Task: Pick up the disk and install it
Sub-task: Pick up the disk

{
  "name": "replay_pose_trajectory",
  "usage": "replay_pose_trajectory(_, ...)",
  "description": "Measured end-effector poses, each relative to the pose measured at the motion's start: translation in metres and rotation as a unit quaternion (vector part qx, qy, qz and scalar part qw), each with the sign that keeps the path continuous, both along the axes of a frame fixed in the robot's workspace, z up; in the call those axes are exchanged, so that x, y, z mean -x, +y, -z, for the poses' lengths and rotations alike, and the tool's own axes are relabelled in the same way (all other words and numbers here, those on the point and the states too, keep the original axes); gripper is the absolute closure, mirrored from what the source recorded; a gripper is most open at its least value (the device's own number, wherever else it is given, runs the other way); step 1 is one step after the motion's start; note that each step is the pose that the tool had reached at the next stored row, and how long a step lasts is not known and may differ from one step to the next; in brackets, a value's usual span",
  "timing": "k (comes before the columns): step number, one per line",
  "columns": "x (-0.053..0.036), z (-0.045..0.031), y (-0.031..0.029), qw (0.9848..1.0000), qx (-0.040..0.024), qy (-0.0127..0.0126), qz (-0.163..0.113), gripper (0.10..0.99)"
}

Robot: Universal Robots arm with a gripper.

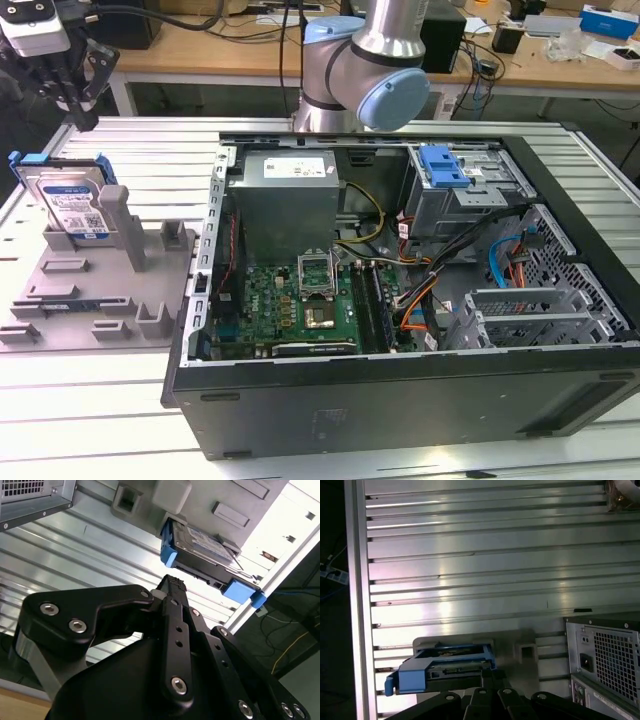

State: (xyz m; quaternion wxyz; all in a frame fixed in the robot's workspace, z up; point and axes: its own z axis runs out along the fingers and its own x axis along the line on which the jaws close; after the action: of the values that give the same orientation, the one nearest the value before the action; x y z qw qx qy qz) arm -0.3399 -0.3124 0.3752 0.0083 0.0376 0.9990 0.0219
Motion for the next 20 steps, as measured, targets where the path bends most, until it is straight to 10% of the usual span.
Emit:
replay_pose_trajectory(7,0.0000,0.0000,0.0000,1.0000,0.0000,0.0007,-0.001,0.980)
replay_pose_trajectory(9,0.0000,0.0000,0.0000,0.9990,0.0000,0.0009,-0.045,0.980)
replay_pose_trajectory(17,0.0000,0.0004,0.0000,0.9910,0.0001,0.0008,-0.134,0.980)
replay_pose_trajectory(20,-0.0004,0.0004,0.0000,0.9856,0.0001,0.0009,-0.169,0.922)
